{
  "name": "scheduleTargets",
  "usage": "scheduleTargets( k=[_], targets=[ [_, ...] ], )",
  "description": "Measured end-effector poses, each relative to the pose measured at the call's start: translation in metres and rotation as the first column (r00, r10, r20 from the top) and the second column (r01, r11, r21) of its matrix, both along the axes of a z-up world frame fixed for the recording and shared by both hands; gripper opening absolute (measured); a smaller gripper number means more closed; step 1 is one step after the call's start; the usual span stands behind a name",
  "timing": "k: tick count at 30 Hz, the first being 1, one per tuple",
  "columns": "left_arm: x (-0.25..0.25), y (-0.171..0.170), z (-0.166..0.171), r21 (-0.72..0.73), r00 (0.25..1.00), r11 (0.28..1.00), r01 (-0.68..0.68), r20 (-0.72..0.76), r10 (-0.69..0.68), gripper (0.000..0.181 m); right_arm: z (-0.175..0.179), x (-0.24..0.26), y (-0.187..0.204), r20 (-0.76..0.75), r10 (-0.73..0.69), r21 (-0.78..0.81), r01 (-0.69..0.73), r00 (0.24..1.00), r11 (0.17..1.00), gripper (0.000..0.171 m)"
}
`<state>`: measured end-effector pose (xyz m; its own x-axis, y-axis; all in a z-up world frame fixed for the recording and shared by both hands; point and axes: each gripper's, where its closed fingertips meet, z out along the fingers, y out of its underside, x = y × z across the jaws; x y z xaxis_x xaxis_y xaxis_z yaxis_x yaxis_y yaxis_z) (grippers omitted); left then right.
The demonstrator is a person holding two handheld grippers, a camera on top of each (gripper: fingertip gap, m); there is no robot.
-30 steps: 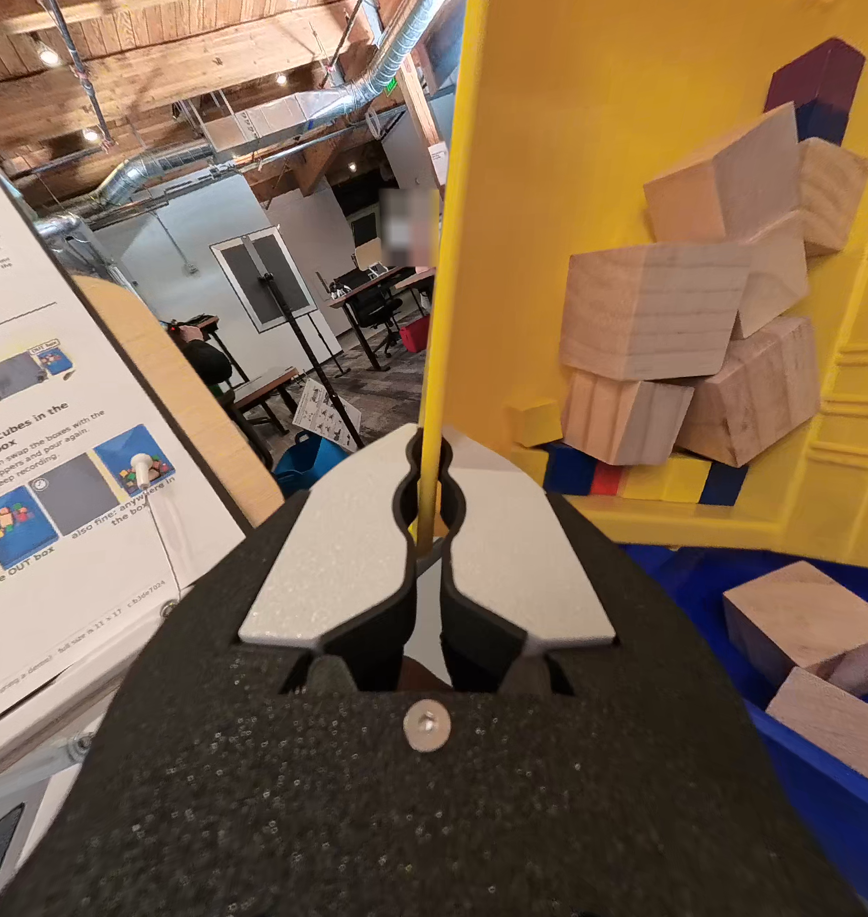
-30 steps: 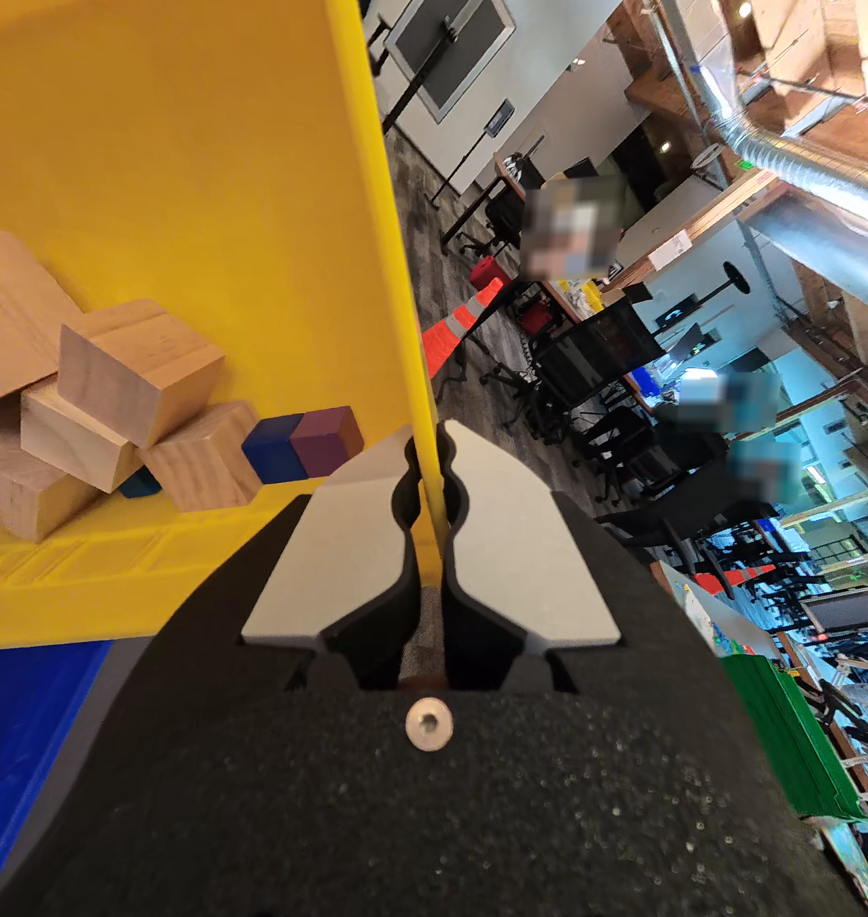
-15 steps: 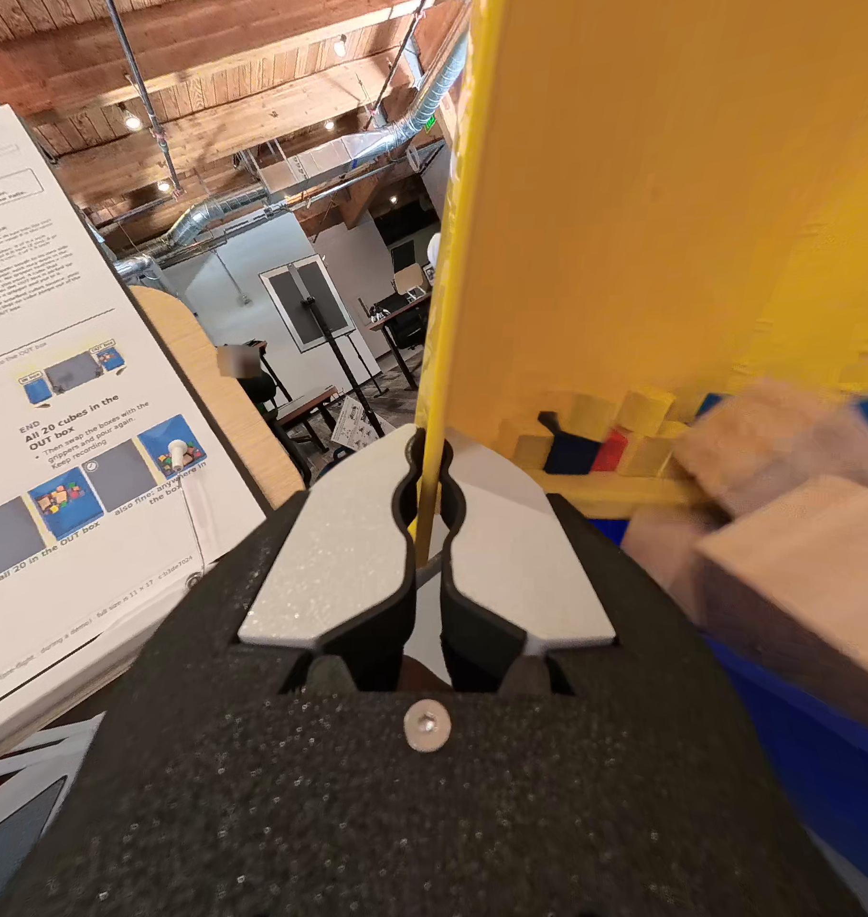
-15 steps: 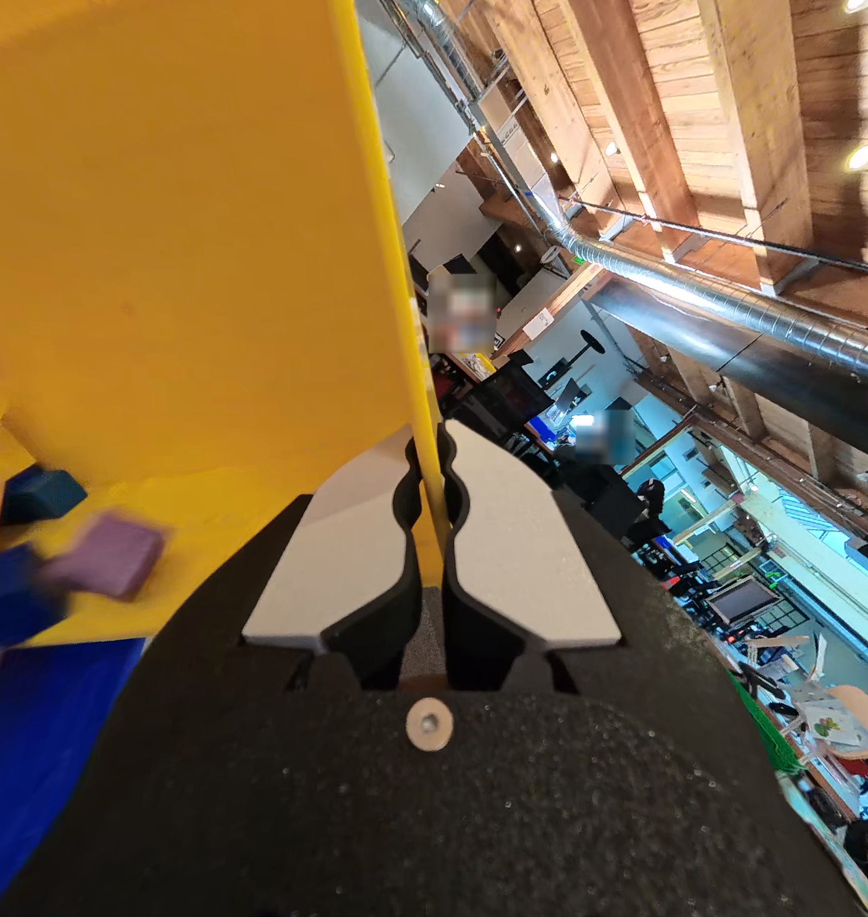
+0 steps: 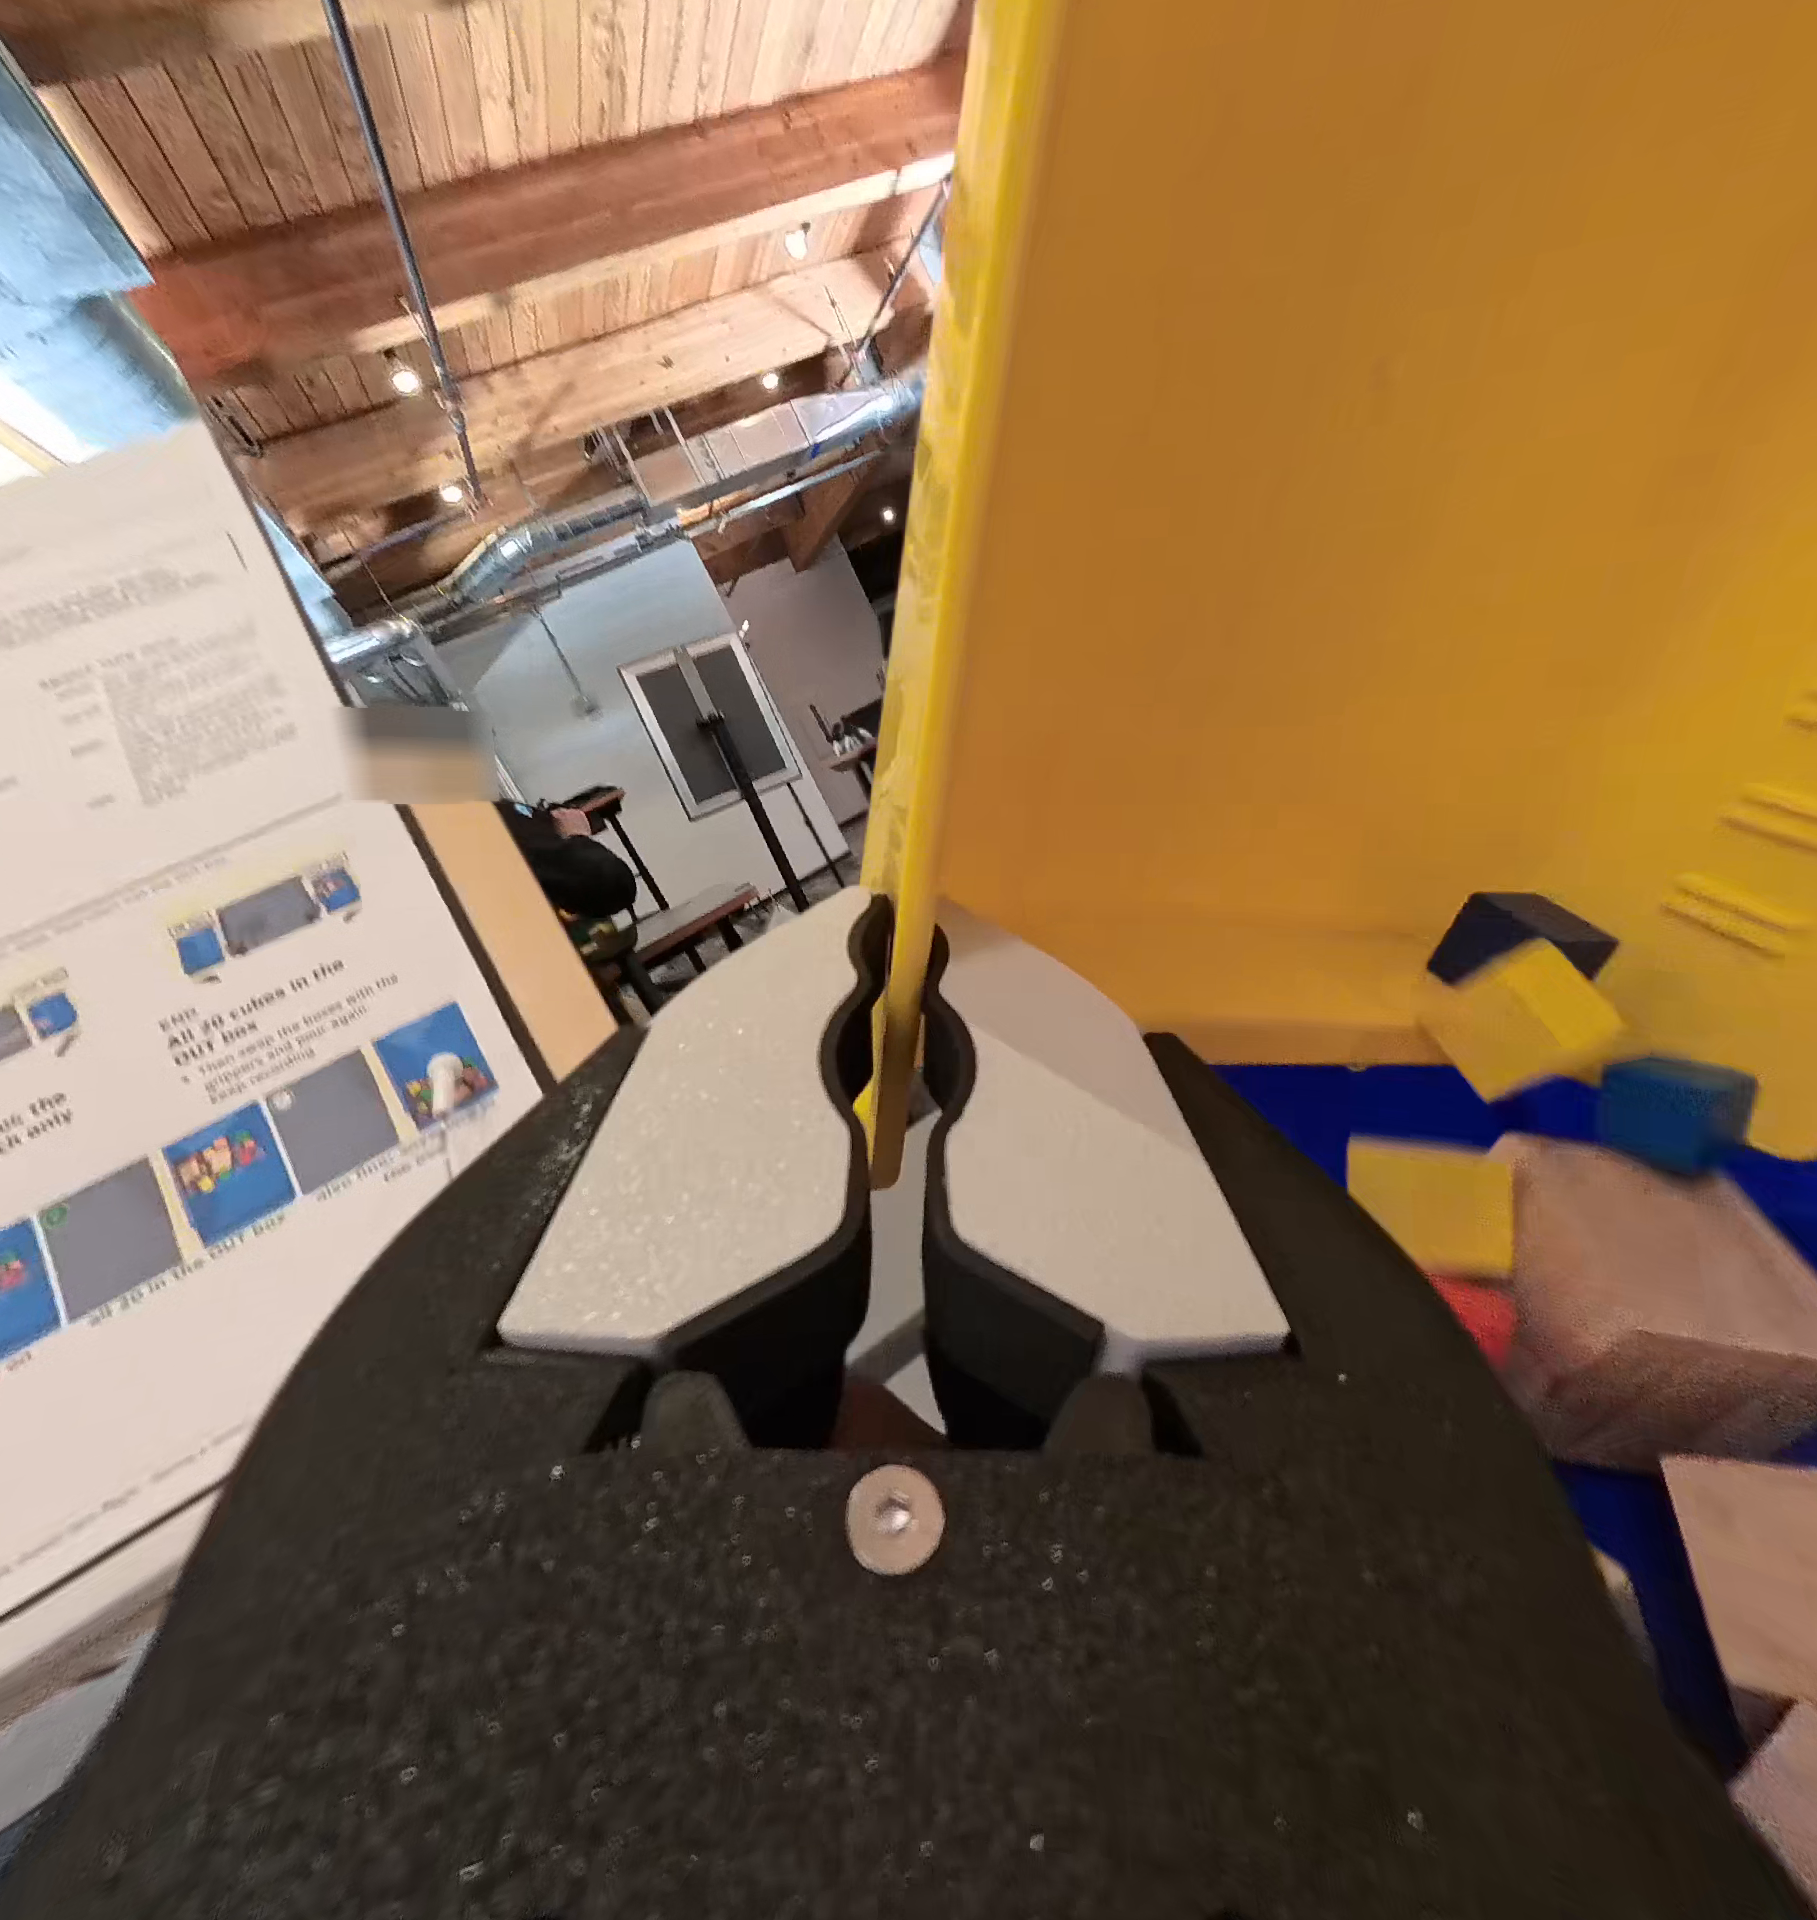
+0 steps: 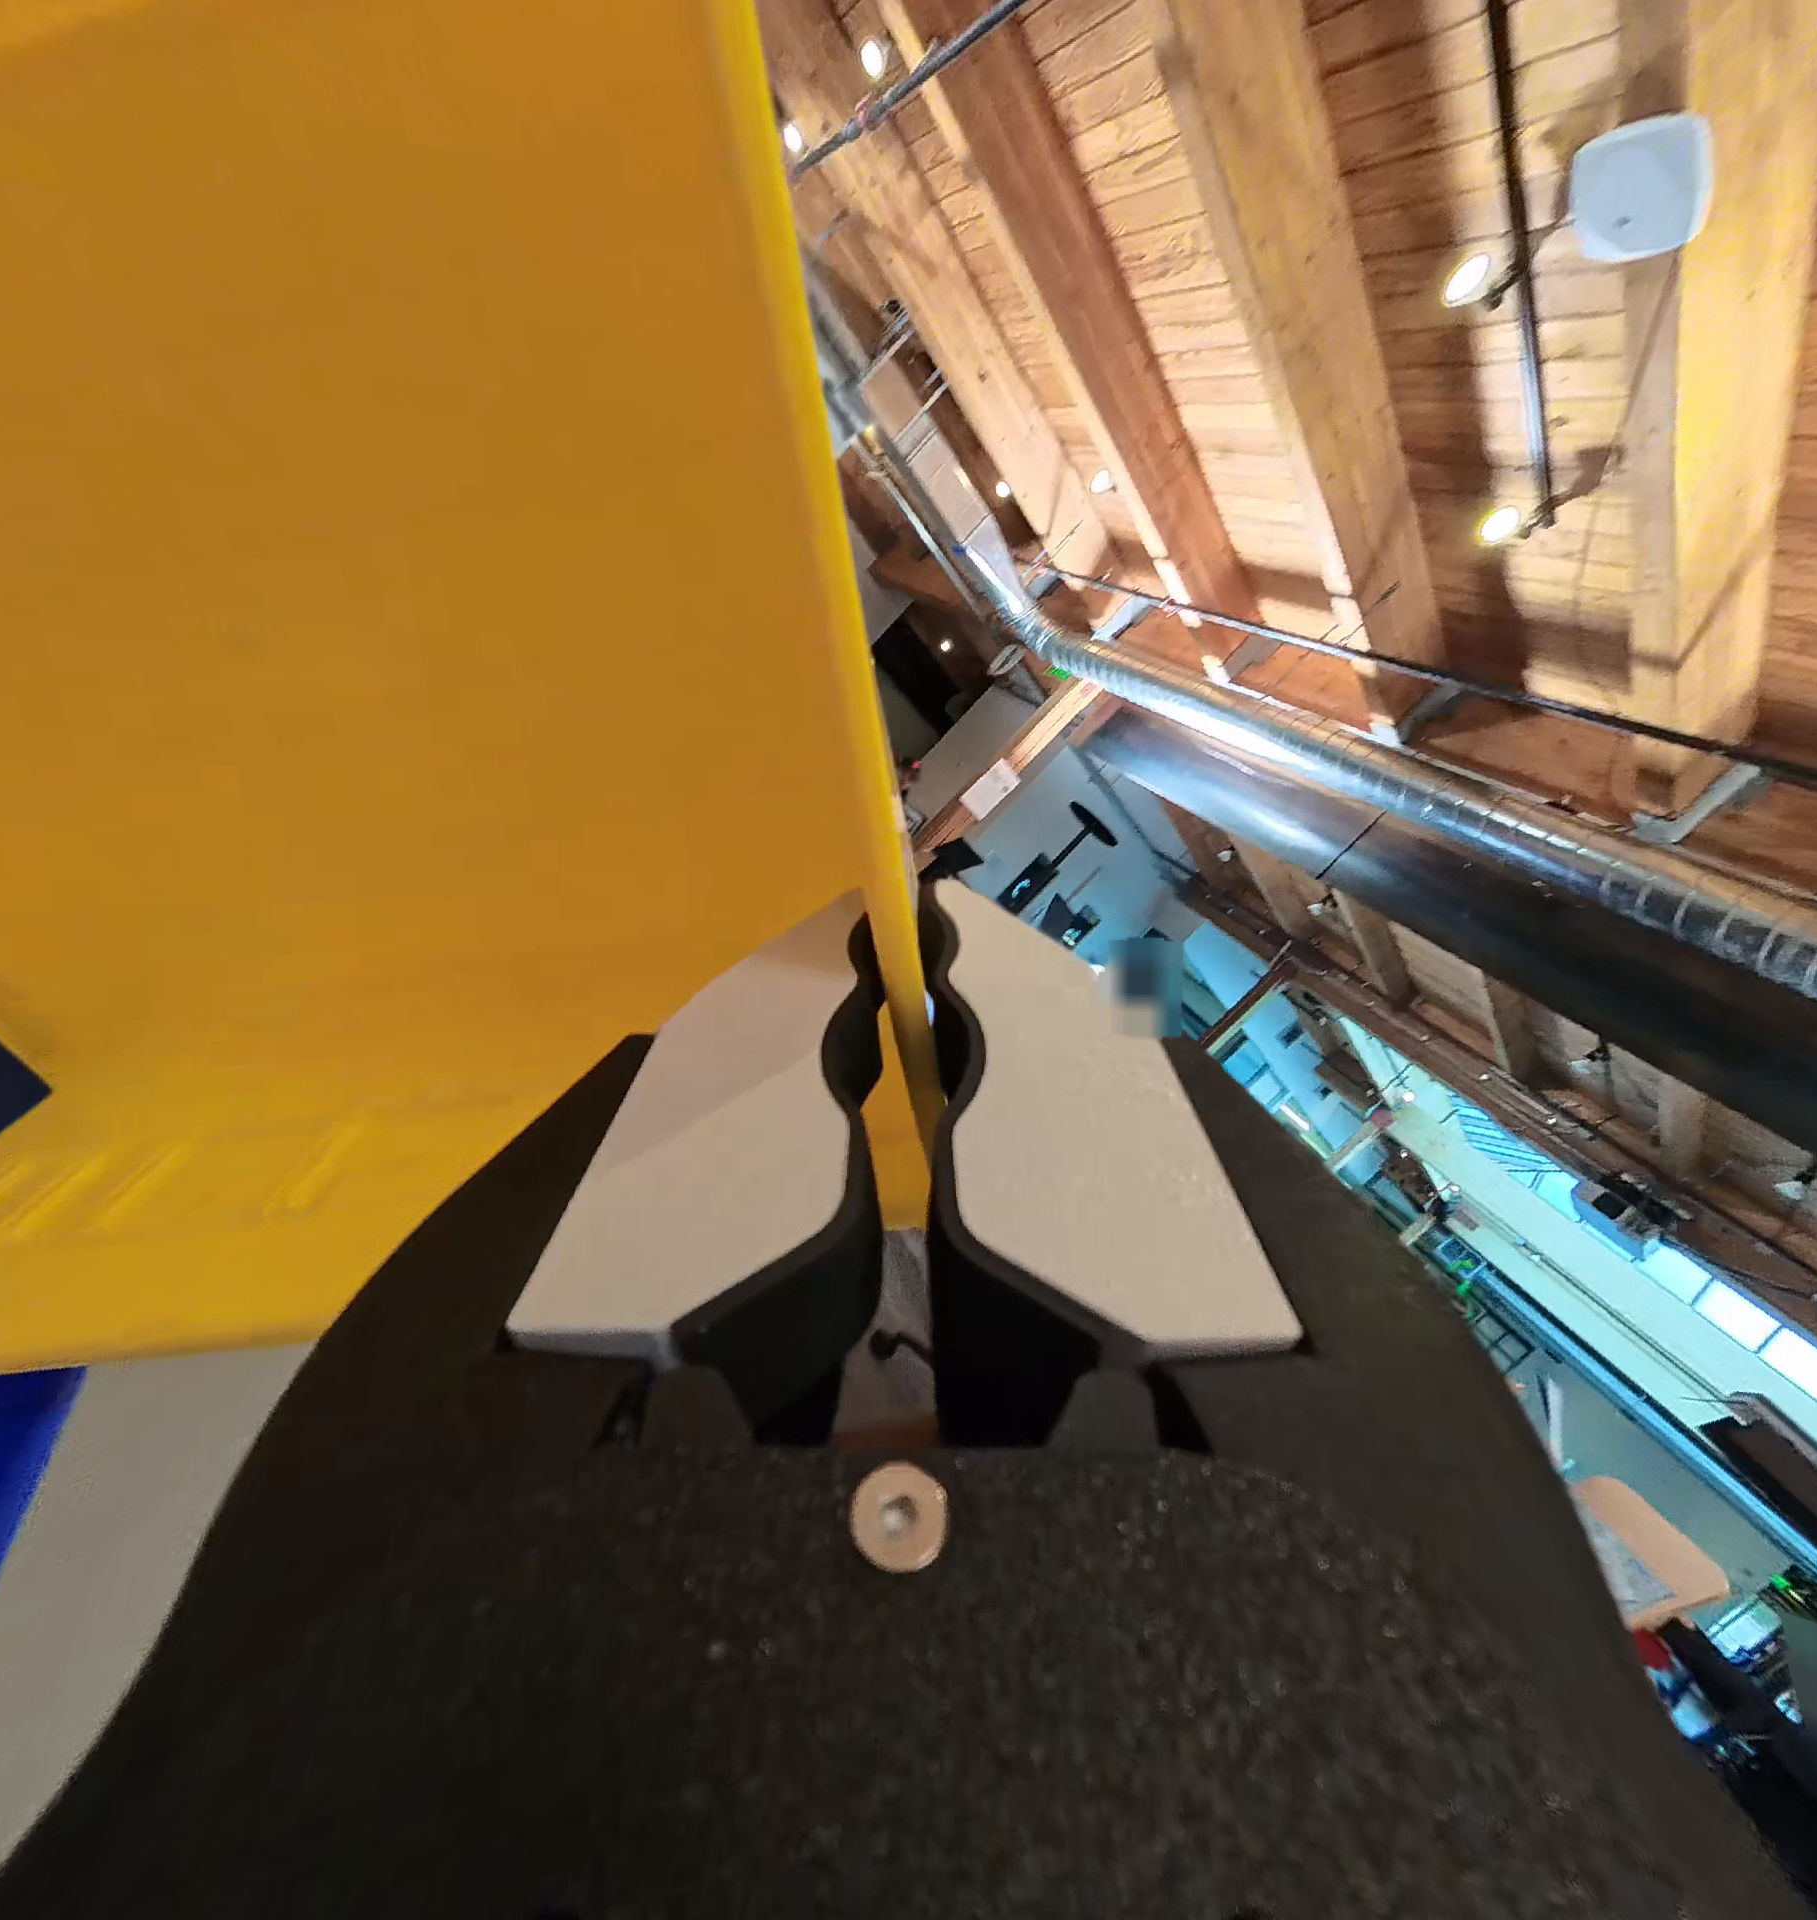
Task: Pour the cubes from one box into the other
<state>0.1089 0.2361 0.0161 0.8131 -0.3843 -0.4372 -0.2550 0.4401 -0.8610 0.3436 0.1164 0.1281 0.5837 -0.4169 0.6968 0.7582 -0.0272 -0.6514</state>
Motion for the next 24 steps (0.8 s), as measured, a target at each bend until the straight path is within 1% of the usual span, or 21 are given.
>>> scheduleTargets(
  k=[7, 12, 15, 18, 20, 22, 24],
  targets=[
    [0.009, -0.001, 0.041, 0.039, 0.998, 0.999, -0.003, 0.061, 0.001, 0.003, 0.047, 0.0, -0.01, 0.039, -0.009, 0.084, 0.005, 0.999, 0.996, 0.005],
    [0.005, -0.001, 0.048, 0.024, 0.997, 1.0, -0.008, 0.072, 0.006, 0.004, 0.052, -0.002, -0.01, 0.03, 0.001, 0.076, -0.004, 1.0, 0.997, 0.005],
    [-0.012, -0.01, 0.055, -0.004, 0.998, 1.0, -0.03, 0.058, 0.031, 0.003, 0.061, -0.016, -0.01, 0.014, 0.028, 0.028, -0.029, 0.999, 0.999, 0.004],
    [-0.056, -0.029, 0.07, -0.055, 0.998, 0.997, -0.058, 0.037, 0.06, 0.003, 0.081, -0.052, -0.005, -0.028, 0.084, -0.088, -0.086, 0.996, 0.992, 0.004],
    [-0.099, -0.04, 0.072, -0.131, 0.995, 0.986, -0.098, -0.031, 0.095, 0.003, 0.09, -0.092, 0.007, -0.051, 0.133, -0.19, -0.14, 0.99, 0.972, 0.005],
    [-0.153, -0.049, 0.068, -0.245, 0.989, 0.959, -0.14, -0.072, 0.126, 0.003, 0.091, -0.142, 0.026, -0.058, 0.171, -0.323, -0.18, 0.984, 0.929, 0.004],
    [-0.217, -0.059, 0.06, -0.358, 0.98, 0.913, -0.198, -0.109, 0.169, 0.003, 0.08, -0.201, 0.05, -0.059, 0.215, -0.472, -0.218, 0.975, 0.854, 0.004]
  ],
)
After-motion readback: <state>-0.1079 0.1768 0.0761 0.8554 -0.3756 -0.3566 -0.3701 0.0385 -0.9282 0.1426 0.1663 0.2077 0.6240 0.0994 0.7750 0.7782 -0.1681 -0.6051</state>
